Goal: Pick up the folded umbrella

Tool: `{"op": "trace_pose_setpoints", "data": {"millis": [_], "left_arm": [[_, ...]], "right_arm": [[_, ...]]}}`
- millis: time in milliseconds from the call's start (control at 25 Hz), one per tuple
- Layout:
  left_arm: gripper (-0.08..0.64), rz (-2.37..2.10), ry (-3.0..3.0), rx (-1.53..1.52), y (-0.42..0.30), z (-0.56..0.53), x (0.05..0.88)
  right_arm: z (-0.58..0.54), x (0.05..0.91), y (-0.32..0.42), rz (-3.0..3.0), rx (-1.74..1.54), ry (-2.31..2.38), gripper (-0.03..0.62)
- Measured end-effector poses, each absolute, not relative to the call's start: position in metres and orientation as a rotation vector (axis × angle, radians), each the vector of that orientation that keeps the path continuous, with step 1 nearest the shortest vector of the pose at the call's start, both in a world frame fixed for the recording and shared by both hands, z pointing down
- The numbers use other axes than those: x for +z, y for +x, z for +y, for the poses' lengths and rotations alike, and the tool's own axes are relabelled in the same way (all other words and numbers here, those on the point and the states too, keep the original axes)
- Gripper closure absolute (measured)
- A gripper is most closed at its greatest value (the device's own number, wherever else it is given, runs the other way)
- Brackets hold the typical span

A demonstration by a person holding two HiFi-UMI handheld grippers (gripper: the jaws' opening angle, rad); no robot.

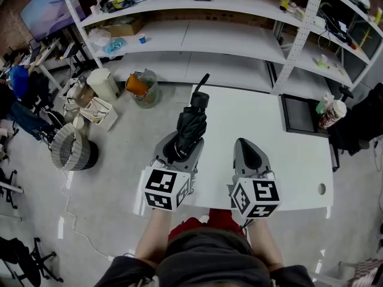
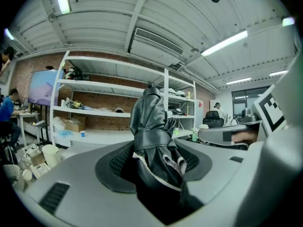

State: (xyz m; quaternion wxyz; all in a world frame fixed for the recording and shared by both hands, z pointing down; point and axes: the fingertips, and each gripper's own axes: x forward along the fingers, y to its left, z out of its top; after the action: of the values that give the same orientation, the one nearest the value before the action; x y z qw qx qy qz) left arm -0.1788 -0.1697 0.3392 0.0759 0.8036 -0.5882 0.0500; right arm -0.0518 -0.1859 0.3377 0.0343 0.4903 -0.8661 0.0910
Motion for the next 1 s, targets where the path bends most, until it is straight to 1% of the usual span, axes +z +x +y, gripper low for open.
{"op": "trace_pose_setpoints", "data": {"millis": [360,1000], "left_arm": [[0.328,-1.808,2.348,0.027,-0.201,-0.16,0.338],[0.328,-1.833,2.35,0.012,-0.203,-0.133,0.337]], "right_arm": [[-0.182,0.335,-0.051,-2.675,0.271,1.515,0.574],[-0.161,0.332,-0.054,-2.716,0.233,1.467,0.575]]}}
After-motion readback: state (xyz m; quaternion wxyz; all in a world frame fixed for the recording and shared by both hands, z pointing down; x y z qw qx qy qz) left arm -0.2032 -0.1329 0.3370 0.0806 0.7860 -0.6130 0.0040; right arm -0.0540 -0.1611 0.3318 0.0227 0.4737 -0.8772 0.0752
